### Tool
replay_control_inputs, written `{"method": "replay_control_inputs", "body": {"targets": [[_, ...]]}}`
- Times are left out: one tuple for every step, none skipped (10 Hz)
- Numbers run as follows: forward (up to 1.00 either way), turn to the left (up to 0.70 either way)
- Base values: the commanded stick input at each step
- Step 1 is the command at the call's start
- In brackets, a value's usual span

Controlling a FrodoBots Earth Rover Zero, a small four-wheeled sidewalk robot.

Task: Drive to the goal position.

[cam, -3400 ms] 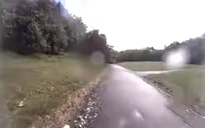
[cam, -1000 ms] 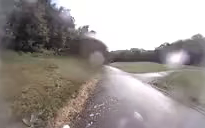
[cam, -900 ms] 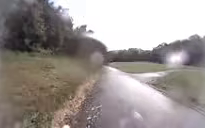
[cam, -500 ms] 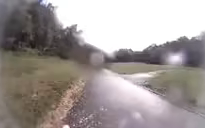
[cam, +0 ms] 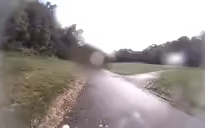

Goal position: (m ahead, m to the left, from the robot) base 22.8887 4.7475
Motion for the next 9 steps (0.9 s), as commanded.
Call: {"method": "replay_control_inputs", "body": {"targets": [[0.7,-0.28],[0.7,-0.03],[0.7,0.0],[0.7,0.0],[0.7,0.0],[0.7,0.0],[0.7,0.0],[0.7,0.0],[0.7,0.0]]}}
